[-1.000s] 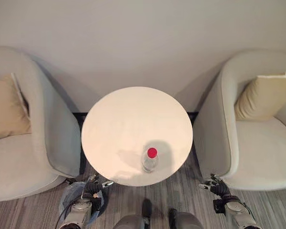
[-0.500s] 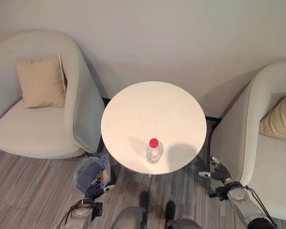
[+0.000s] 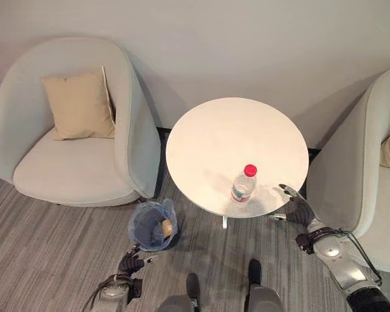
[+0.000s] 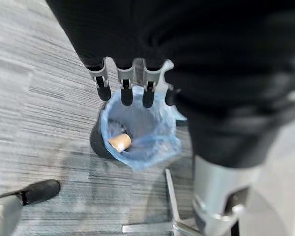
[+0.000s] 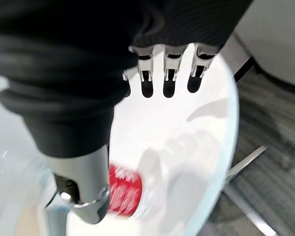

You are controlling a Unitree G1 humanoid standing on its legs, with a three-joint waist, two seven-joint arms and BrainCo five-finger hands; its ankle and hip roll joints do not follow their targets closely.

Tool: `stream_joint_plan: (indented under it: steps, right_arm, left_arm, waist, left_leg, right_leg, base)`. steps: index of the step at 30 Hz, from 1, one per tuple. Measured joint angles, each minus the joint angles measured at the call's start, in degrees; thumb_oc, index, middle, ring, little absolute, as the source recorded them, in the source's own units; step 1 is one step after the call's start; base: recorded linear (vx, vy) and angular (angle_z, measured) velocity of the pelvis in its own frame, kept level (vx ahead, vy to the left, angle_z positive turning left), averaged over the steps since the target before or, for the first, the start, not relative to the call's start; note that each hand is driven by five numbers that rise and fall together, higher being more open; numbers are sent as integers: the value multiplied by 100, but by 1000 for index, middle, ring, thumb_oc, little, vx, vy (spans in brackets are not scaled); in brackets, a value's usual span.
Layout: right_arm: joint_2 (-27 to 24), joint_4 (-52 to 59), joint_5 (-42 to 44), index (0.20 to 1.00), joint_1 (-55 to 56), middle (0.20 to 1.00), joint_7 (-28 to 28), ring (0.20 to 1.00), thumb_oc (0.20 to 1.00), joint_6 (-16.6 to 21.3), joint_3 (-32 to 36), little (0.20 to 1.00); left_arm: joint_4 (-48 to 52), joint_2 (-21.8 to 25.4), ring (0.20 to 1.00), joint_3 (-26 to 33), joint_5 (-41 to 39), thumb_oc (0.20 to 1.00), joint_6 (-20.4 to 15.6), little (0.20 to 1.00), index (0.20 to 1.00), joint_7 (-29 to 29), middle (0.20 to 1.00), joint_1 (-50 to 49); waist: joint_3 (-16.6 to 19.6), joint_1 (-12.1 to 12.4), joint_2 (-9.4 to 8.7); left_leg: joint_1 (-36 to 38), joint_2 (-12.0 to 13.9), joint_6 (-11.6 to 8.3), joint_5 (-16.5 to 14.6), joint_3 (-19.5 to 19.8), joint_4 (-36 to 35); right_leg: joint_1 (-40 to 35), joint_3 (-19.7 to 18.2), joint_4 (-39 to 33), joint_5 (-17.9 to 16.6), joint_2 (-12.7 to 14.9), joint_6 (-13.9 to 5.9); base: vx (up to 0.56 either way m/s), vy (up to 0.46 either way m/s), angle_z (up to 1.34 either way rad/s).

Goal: Gather garbage on tea table into small bin, then transfer packed bag to large trash can.

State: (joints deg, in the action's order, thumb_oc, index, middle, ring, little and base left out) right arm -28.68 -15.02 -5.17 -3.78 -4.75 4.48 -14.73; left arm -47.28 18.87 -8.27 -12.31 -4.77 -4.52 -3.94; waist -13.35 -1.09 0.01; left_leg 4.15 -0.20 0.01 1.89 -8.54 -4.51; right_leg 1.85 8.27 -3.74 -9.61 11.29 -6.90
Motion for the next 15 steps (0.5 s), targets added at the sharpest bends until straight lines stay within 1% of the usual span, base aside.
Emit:
stream_joint_plan:
  steps: [2,4,6,8,12,13,14,15]
  right_arm:
    - [85,-63,-55,1000,-131,1000,6,1000,1000,8,-85,1000]
    - [284,-400,-55,1000,-346,1000,-27,1000,1000,4,-95,1000]
    - [387,-697,-49,1000,-401,1000,-37,1000,1000,-5,-112,1000]
    - [412,-826,-47,1000,-428,1000,-90,1000,1000,-32,-167,1000]
    - [472,-986,-40,1000,-582,1000,-152,1000,1000,-129,-427,1000]
    - [536,-1116,-31,1000,-713,1000,-164,1000,1000,-141,-523,1000]
    - [702,-1178,-13,1000,-962,1000,-229,1000,1000,-199,-554,1000]
    - [743,-1204,77,1000,-1090,1000,-252,1000,1000,-201,-571,1000]
  left_arm:
    - [4,-66,1000,-5,0,1000,-8,1000,1000,4,1000,-61]
    - [-5,-134,1000,-16,0,1000,-6,1000,1000,10,1000,-142]
    - [0,-150,1000,-20,0,1000,-11,1000,1000,14,1000,-217]
    - [-3,-150,1000,-21,0,1000,-10,1000,1000,14,1000,-300]
    - [-7,-150,1000,-31,0,1000,-5,1000,1000,25,1000,-456]
    - [-8,-150,1000,-40,-1,1000,-5,1000,1000,36,1000,-492]
    - [-7,-151,1000,-55,-2,1000,-4,1000,1000,55,1000,-550]
    - [-5,-150,1000,-55,-3,1000,-5,1000,1000,55,1000,-545]
  waist:
    - [55,158,5]
    - [92,159,15]
    - [228,213,12]
    - [310,302,13]
    - [403,329,21]
    - [410,409,23]
    - [418,541,35]
    - [420,592,30]
  left_leg:
    - [16,11,0,0,36,-2]
    - [85,40,-2,-1,73,-2]
    - [84,62,-10,-6,137,-4]
    - [79,76,-15,-4,146,-5]
    - [10,86,-44,7,293,-43]
    - [-8,91,-66,27,331,-43]
    - [-52,96,-83,38,381,-43]
    - [-113,94,-83,38,460,-43]
  right_leg:
    - [-85,35,-93,-36,-25,3]
    - [-181,86,-95,-35,-51,11]
    - [-215,133,-95,-7,-71,20]
    - [-227,137,-95,-1,-82,20]
    - [-259,289,-98,66,-80,-34]
    - [-256,313,-100,68,-85,-36]
    - [-247,379,-98,66,-83,-34]
    - [-236,443,-97,66,-80,-33]
  base:
    - [57,38,5]
    - [40,15,9]
    - [33,6,12]
    - [23,8,5]
    - [12,8,17]
    - [0,12,23]
    - [-2,17,30]
    - [-15,30,29]
